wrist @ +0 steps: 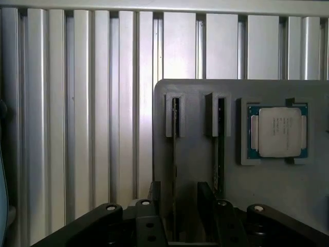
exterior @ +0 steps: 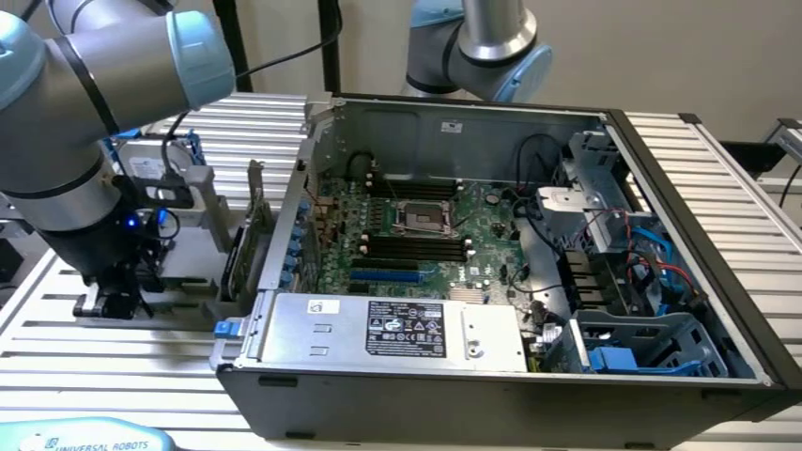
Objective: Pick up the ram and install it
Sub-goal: 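Pick up the ram and move it above insertion slot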
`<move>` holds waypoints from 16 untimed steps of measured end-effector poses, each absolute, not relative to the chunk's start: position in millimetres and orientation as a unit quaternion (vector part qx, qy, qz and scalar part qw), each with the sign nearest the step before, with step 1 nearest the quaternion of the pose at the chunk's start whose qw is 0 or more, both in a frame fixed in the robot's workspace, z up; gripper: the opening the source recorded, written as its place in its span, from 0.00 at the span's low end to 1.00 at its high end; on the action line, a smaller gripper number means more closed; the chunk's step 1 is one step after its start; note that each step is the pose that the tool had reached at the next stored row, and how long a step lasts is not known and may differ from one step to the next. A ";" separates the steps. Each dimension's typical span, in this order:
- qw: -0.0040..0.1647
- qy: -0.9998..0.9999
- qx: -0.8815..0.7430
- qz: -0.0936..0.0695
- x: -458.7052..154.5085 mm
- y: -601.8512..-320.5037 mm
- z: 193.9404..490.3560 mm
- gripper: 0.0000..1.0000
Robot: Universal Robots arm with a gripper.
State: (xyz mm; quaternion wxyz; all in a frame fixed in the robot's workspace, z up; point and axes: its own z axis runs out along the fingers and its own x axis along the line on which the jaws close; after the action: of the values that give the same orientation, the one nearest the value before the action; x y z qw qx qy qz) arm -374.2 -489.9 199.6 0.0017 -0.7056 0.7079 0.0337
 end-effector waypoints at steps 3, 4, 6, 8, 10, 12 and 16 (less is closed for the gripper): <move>0.002 0.699 -0.714 0.034 -374.1 -490.0 198.5 0.42; 0.001 0.695 -0.719 0.034 -374.1 -489.9 198.3 0.42; 0.001 0.687 -0.726 0.034 -374.1 -490.0 197.7 0.42; 0.001 0.682 -0.730 0.034 -374.2 -490.1 197.0 0.42; 0.001 0.682 -0.731 0.034 -374.1 -490.3 196.2 0.42; 0.002 0.682 -0.731 0.035 -374.1 -490.5 195.3 0.42; 0.003 0.682 -0.731 0.036 -374.1 -490.8 194.4 0.42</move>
State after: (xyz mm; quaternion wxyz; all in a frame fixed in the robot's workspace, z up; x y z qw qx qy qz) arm -374.1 -490.8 194.4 0.0026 -0.7309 0.6815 0.0358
